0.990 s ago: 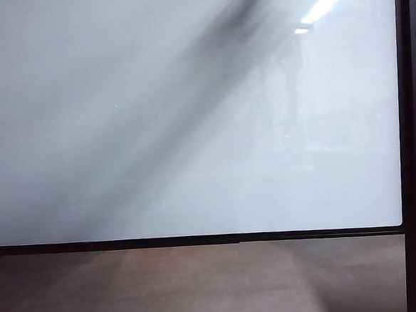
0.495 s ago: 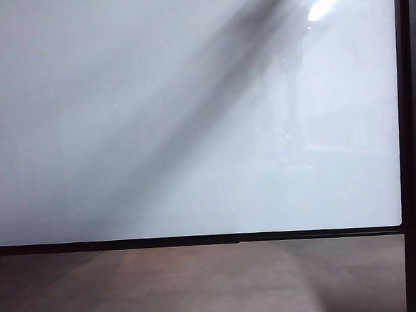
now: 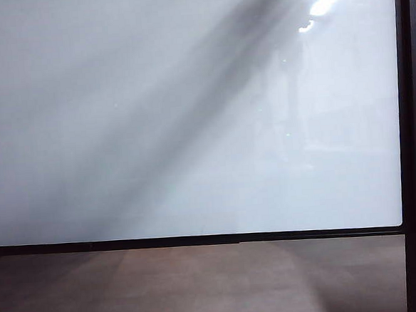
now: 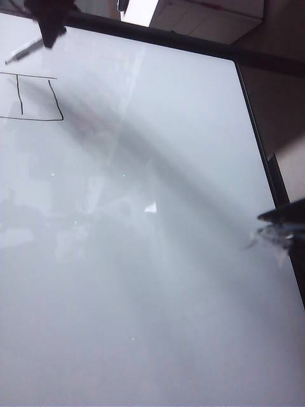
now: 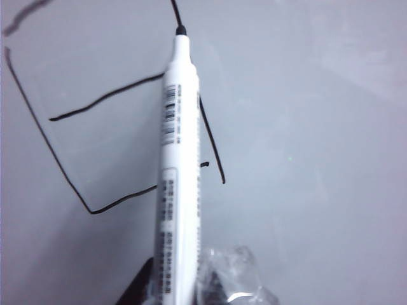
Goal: Reach to the right to find the marker pen, pick it up, and write the number 8 on the whiteboard.
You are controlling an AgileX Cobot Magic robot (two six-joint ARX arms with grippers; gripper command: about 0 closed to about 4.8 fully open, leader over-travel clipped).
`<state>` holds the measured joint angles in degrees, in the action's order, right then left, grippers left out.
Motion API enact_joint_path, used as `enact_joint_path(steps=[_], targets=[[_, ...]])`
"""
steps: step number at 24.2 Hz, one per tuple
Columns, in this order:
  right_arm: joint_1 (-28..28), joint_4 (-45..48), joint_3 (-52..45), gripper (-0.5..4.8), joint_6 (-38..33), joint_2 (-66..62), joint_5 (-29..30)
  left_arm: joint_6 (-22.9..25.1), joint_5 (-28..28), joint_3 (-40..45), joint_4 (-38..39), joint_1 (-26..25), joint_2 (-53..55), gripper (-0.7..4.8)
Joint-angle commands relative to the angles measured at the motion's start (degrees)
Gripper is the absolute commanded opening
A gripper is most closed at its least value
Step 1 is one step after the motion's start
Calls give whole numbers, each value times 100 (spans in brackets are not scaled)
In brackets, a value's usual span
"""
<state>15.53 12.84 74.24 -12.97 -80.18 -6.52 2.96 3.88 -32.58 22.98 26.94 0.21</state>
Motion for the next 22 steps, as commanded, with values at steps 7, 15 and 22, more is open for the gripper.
enact_joint_path(steps=[7, 15, 22], targets=[[0, -772, -1703, -5, 603, 2833, -308, -2, -24, -31, -74, -199, 7, -5], [-13, -2975, -2588, -5, 721, 5783, -1051, 0, -15, -15, -76, -1587, 7, -5], [-11, -4511, -2651, -5, 697, 7049, -1189, 0, -4, 553, -79, -2417, 7, -5]])
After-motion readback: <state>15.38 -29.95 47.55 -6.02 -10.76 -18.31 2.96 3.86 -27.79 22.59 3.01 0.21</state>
